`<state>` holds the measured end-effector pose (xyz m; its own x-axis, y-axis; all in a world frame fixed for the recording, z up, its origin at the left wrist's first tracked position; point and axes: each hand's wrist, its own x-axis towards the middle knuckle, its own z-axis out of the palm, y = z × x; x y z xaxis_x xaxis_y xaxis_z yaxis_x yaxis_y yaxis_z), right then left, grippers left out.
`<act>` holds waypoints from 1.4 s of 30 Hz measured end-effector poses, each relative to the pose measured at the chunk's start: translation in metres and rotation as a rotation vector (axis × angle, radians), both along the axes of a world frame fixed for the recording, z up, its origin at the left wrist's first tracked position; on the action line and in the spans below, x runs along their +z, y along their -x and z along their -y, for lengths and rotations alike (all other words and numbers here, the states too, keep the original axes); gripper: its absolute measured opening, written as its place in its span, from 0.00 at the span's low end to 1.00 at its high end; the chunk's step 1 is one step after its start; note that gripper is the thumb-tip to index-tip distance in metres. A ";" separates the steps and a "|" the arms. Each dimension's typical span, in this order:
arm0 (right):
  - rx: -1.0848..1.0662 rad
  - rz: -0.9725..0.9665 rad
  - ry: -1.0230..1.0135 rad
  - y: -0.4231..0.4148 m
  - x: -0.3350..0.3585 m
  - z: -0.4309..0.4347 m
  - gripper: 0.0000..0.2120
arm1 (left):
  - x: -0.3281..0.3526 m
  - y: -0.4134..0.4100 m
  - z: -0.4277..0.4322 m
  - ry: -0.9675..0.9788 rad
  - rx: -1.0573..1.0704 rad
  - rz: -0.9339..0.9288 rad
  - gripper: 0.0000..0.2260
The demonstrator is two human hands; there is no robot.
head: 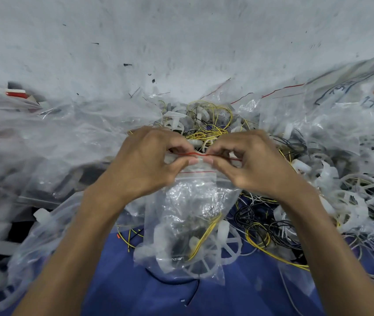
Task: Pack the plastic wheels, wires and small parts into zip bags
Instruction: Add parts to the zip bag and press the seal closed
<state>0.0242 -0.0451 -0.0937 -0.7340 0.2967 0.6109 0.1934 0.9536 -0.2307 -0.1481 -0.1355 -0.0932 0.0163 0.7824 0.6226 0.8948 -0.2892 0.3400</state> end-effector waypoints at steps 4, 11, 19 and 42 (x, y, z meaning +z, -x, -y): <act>-0.031 -0.001 -0.074 -0.001 -0.003 -0.003 0.06 | -0.006 -0.004 -0.004 -0.110 -0.010 -0.107 0.04; -0.065 -0.008 -0.073 0.008 -0.012 -0.007 0.04 | -0.009 -0.008 -0.008 -0.094 -0.018 0.012 0.05; -0.106 -0.237 -0.042 0.019 -0.024 -0.004 0.04 | -0.003 0.001 -0.005 0.111 -0.074 0.305 0.05; 0.162 -0.339 1.255 0.034 -0.033 0.005 0.11 | 0.017 -0.006 0.008 0.143 -0.366 1.037 0.04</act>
